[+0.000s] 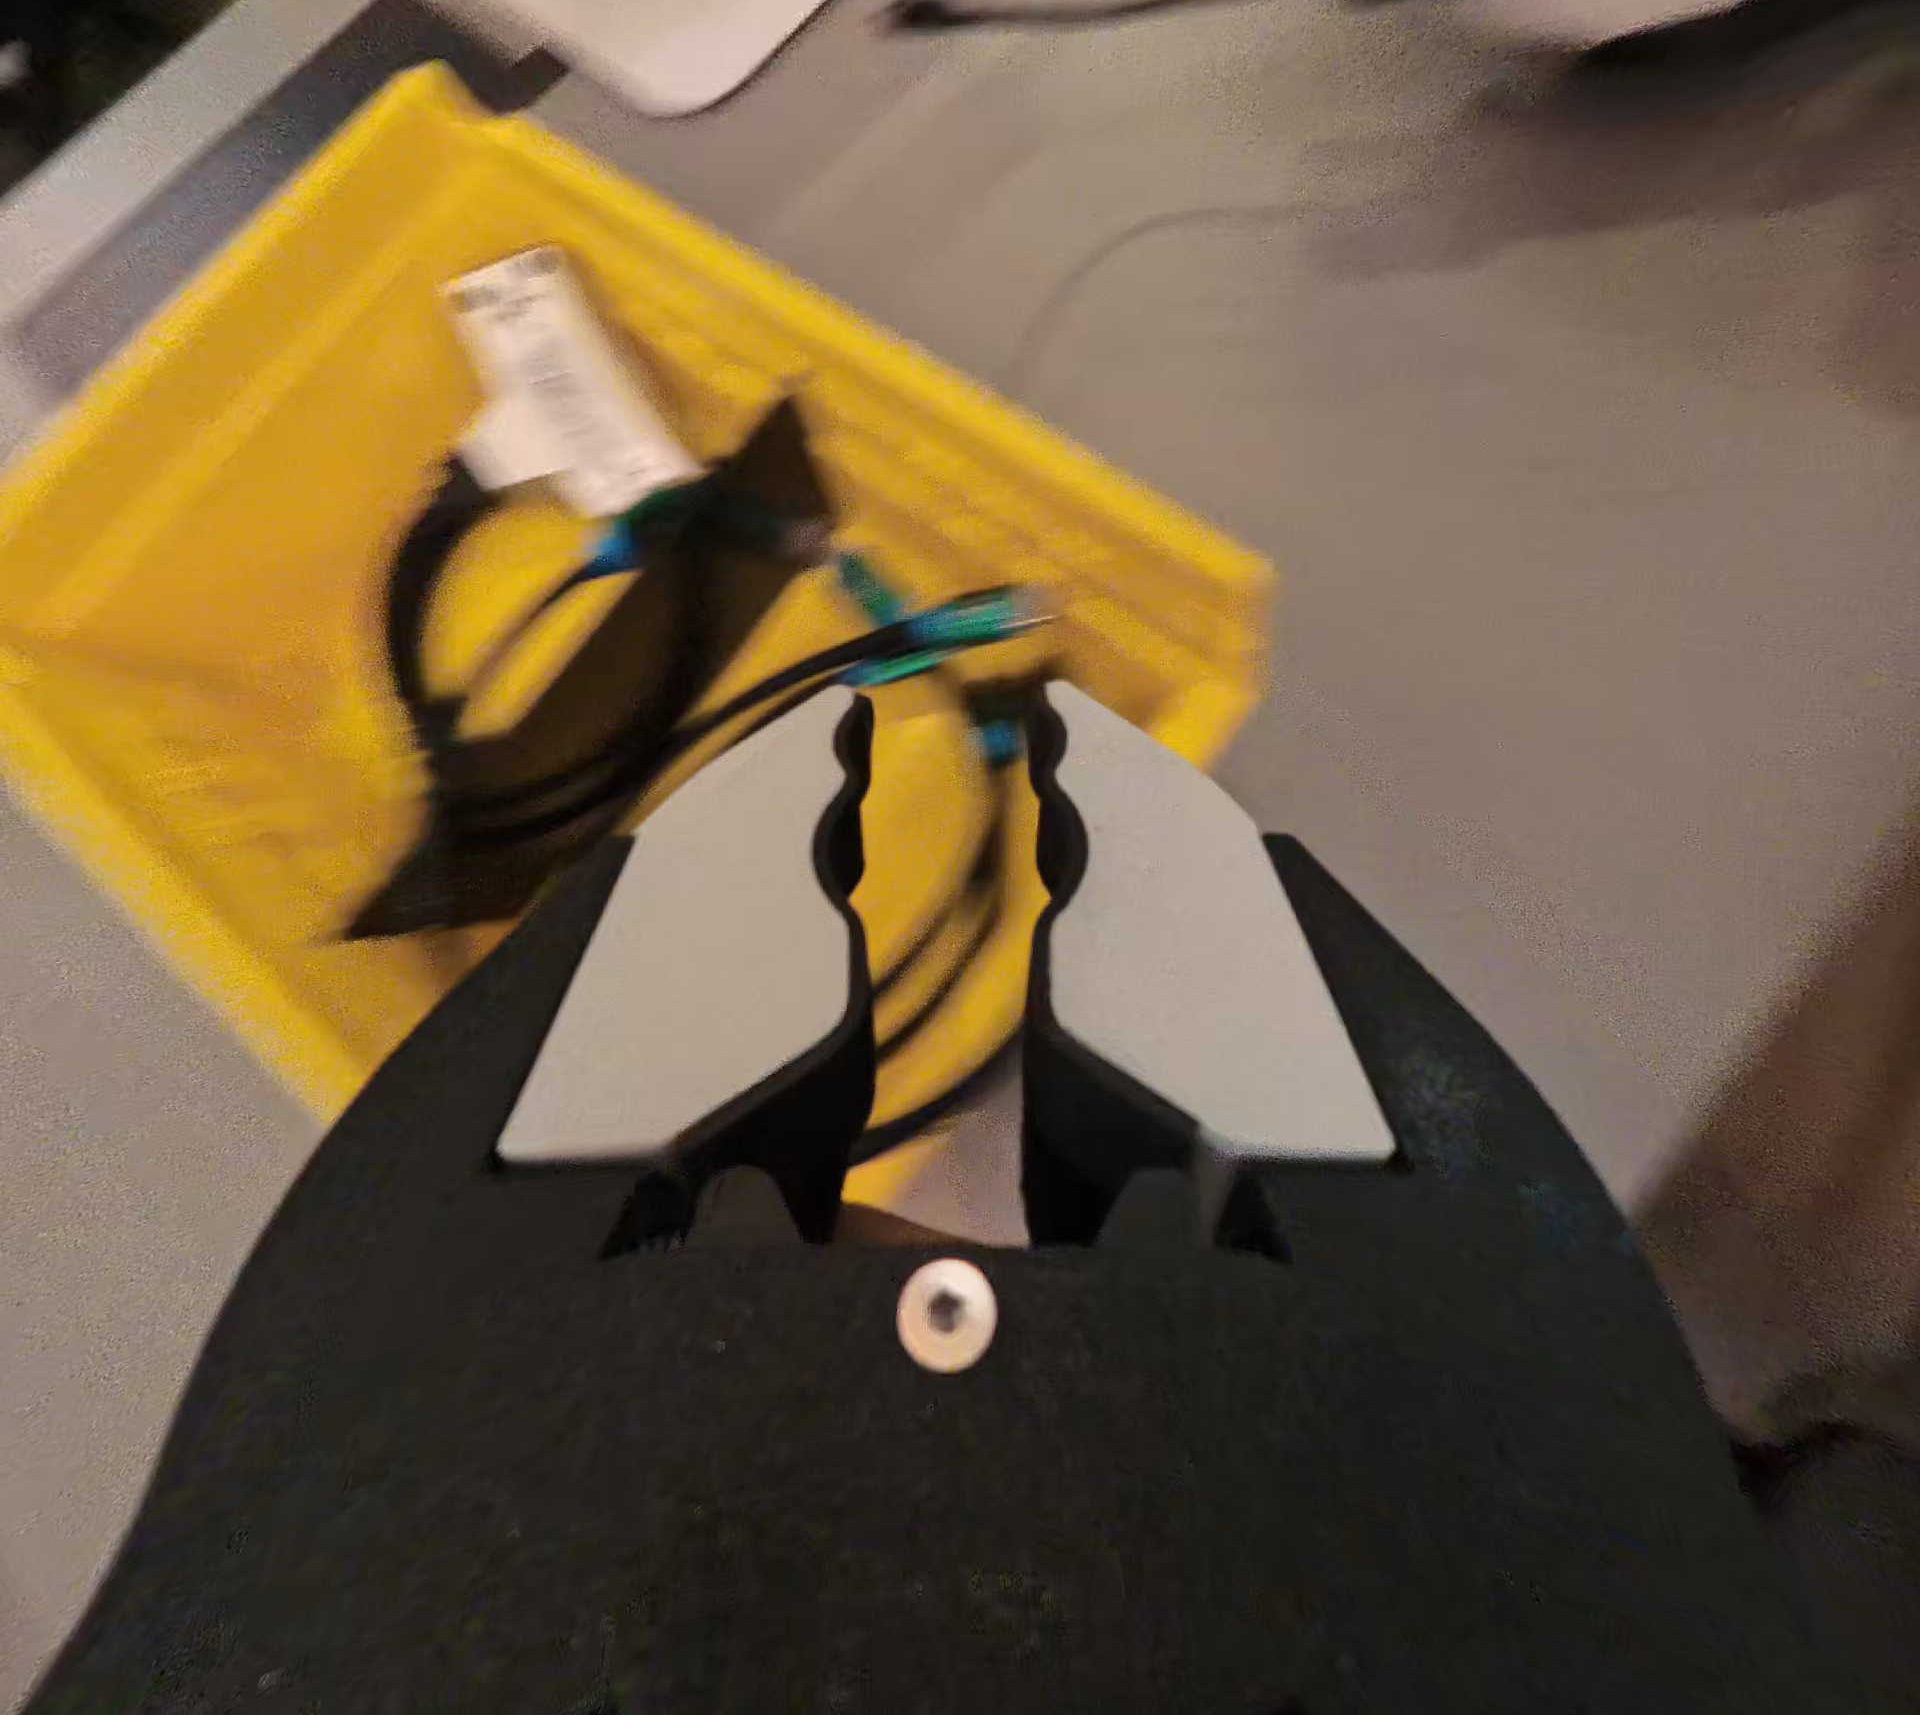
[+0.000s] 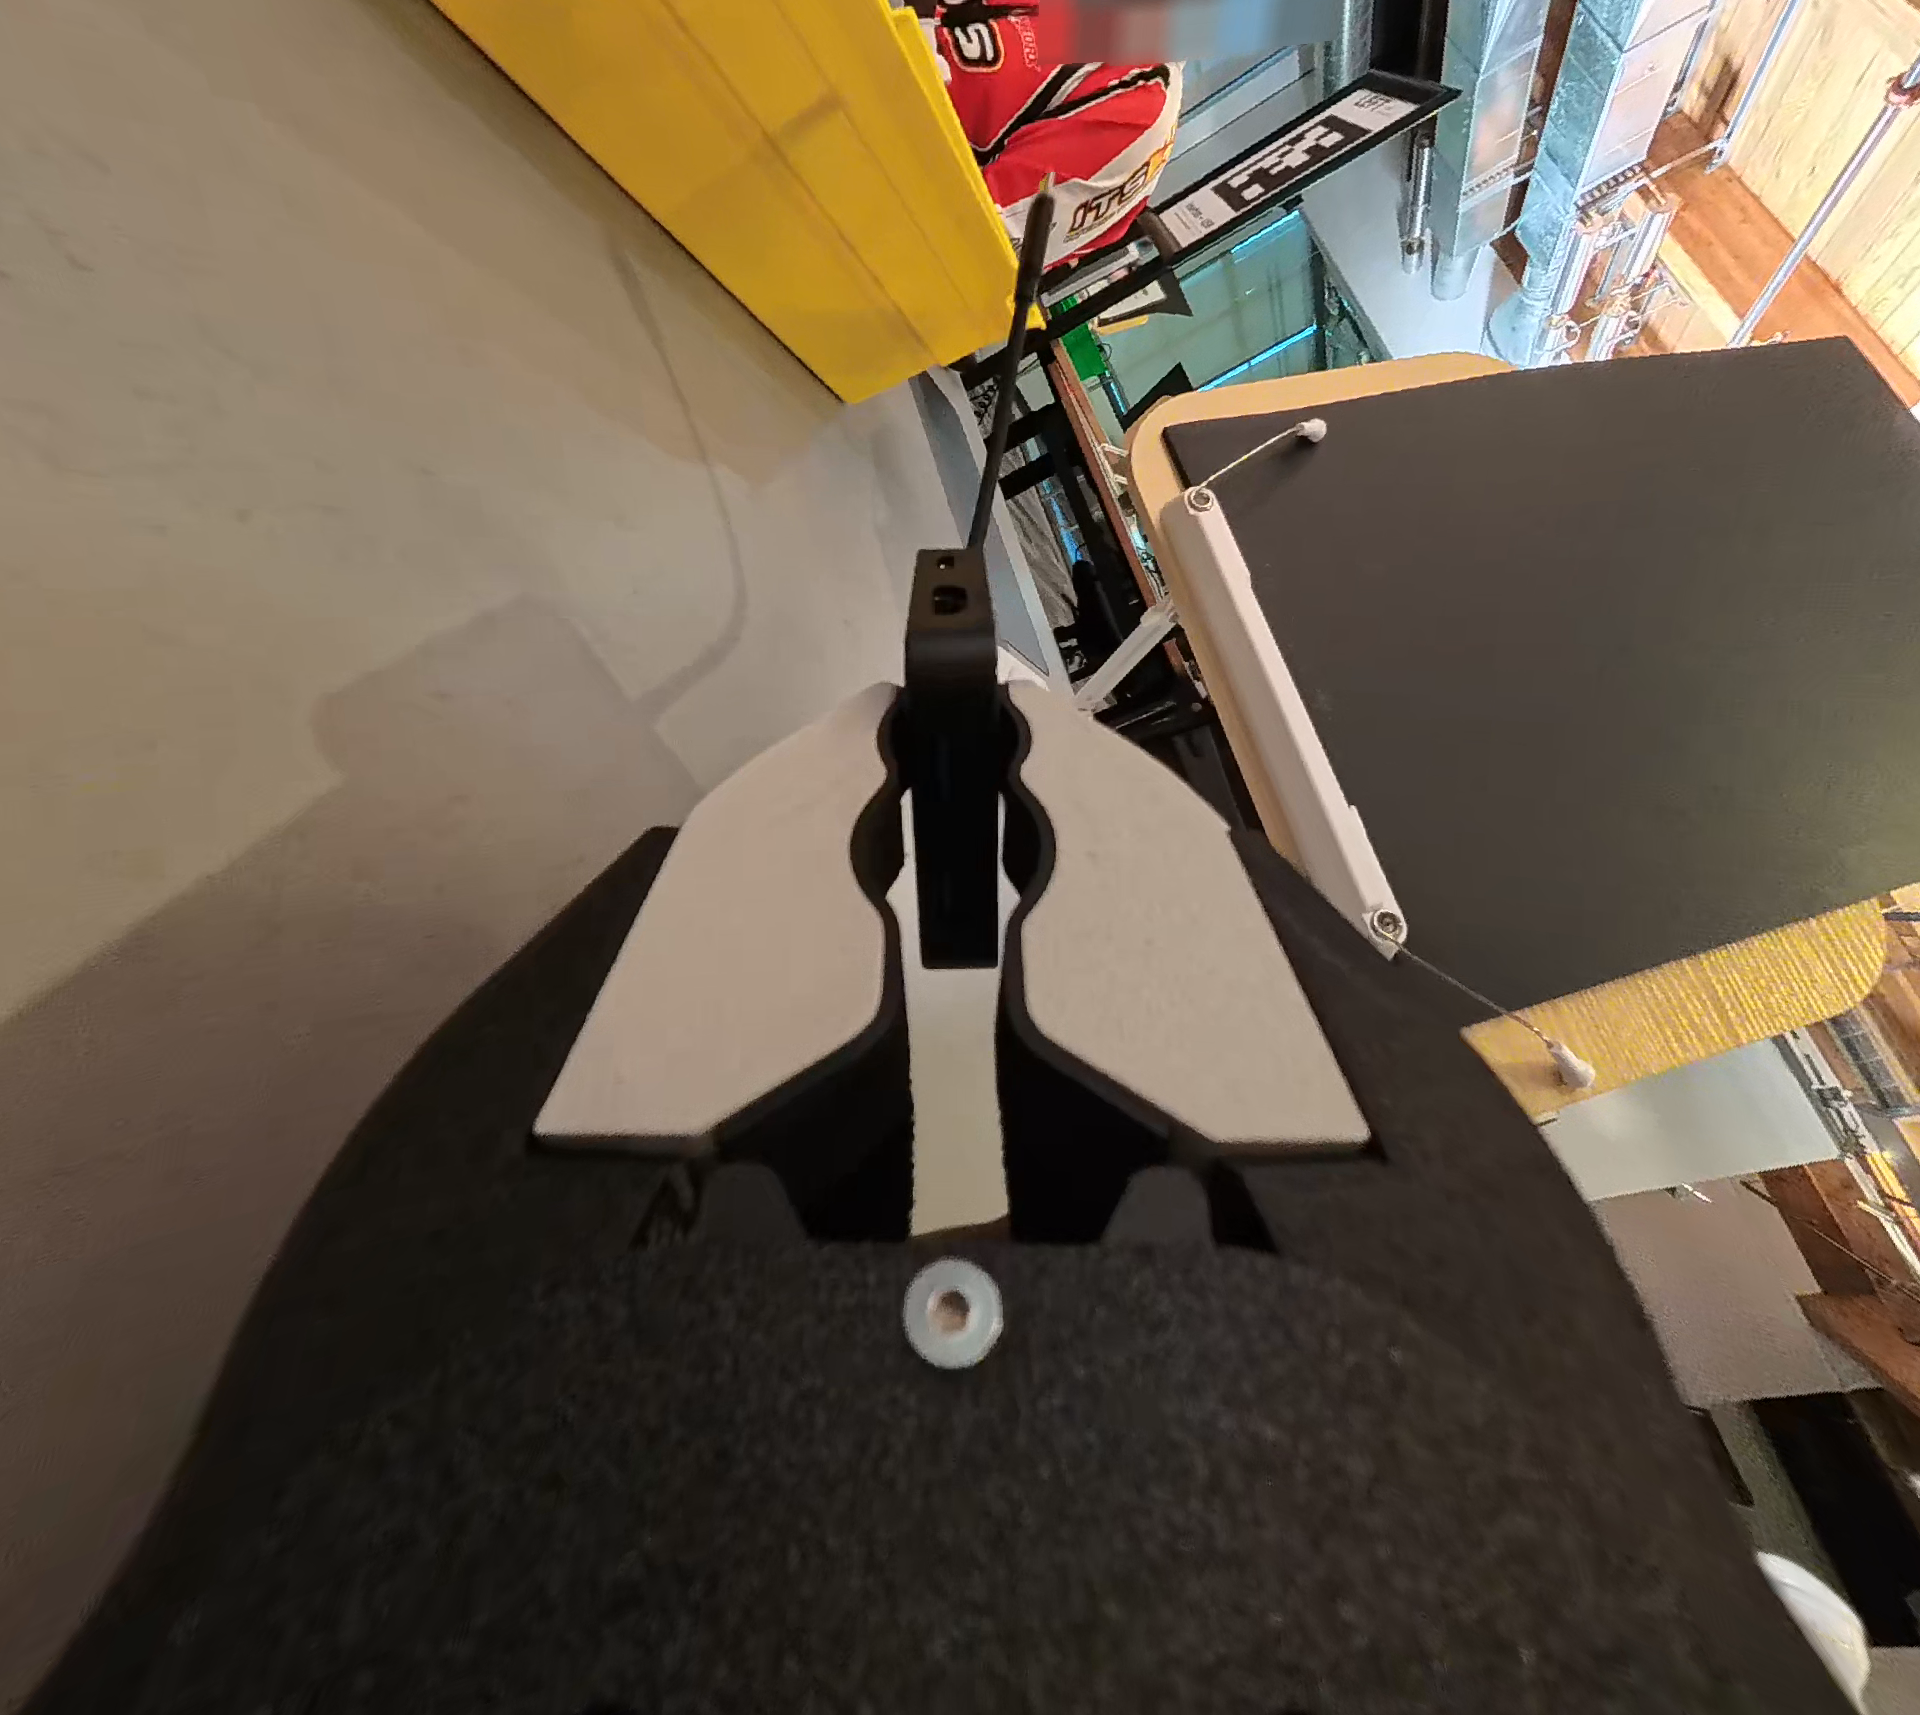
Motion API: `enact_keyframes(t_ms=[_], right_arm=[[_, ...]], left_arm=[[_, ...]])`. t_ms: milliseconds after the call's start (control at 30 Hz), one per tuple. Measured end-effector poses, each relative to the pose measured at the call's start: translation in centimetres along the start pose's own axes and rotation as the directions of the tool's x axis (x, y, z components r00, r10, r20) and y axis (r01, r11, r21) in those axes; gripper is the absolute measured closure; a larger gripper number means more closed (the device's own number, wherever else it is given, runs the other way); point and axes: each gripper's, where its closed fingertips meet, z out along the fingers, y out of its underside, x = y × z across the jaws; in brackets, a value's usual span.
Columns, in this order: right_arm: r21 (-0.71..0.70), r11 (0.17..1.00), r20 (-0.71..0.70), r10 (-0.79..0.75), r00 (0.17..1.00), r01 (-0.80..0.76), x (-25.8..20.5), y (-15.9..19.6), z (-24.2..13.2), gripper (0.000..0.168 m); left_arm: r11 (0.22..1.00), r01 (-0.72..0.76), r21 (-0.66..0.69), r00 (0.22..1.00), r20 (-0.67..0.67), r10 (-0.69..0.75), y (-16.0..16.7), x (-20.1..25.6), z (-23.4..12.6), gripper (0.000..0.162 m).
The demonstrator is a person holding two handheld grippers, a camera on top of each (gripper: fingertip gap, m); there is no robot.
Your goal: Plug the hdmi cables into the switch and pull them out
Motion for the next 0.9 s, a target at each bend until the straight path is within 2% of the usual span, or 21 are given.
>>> enact_keyframes(t_ms=[67, 167, 267, 333, 367, 400, 467, 700, 900], right_arm=[[-0.003, 1.000, 0.000, 0.009, 1.000, -0.009, 0.1, 0.1, 0.0, 0.155], [-0.010, 1.000, 0.003, 0.021, 1.000, -0.020, 0.1, 0.3, -0.1, 0.155], [-0.014, 1.000, 0.011, 0.024, 1.000, -0.024, 0.0, 0.3, 0.0, 0.155], [-0.016, 1.000, 0.019, 0.022, 1.000, -0.022, -0.1, 0.4, 0.0, 0.155], [-0.016, 1.000, 0.020, 0.021, 1.000, -0.021, -0.2, 0.3, 0.0, 0.155], [-0.014, 1.000, 0.023, 0.021, 1.000, -0.021, -0.2, 0.3, 0.0, 0.155], [-0.012, 1.000, 0.024, 0.027, 0.999, -0.026, -0.2, 0.3, -0.1, 0.155], [-0.011, 0.999, 0.026, 0.049, 0.998, -0.048, 0.0, 0.3, -0.1, 0.155], [-0.017, 0.999, 0.021, 0.040, 0.999, -0.039, 0.0, 0.4, -0.2, 0.155]], left_arm=[[0.980, -0.059, -0.190, 0.985, 0.150, 0.089, 1.3, -7.0, 0.4, 0.133], [0.901, -0.097, -0.423, 0.957, 0.211, 0.202, 3.9, -12.7, 2.0, 0.128], [0.829, -0.152, -0.539, 0.935, 0.193, 0.297, 6.0, -14.5, 4.2, 0.124], [0.780, -0.184, -0.599, 0.923, 0.166, 0.346, 7.5, -14.8, 5.0, 0.134], [0.770, -0.205, -0.605, 0.914, 0.163, 0.372, 7.4, -14.8, 5.0, 0.137], [0.762, -0.211, -0.612, 0.917, 0.146, 0.371, 7.4, -14.4, 4.8, 0.150], [0.771, -0.194, -0.606, 0.921, 0.158, 0.356, 6.9, -14.2, 3.9, 0.154], [0.828, -0.175, -0.533, 0.896, 0.263, 0.359, 1.7, -15.5, -2.7, 0.155], [0.767, -0.291, -0.572, 0.848, 0.217, 0.483, -1.7, -14.5, -6.9, 0.156]])
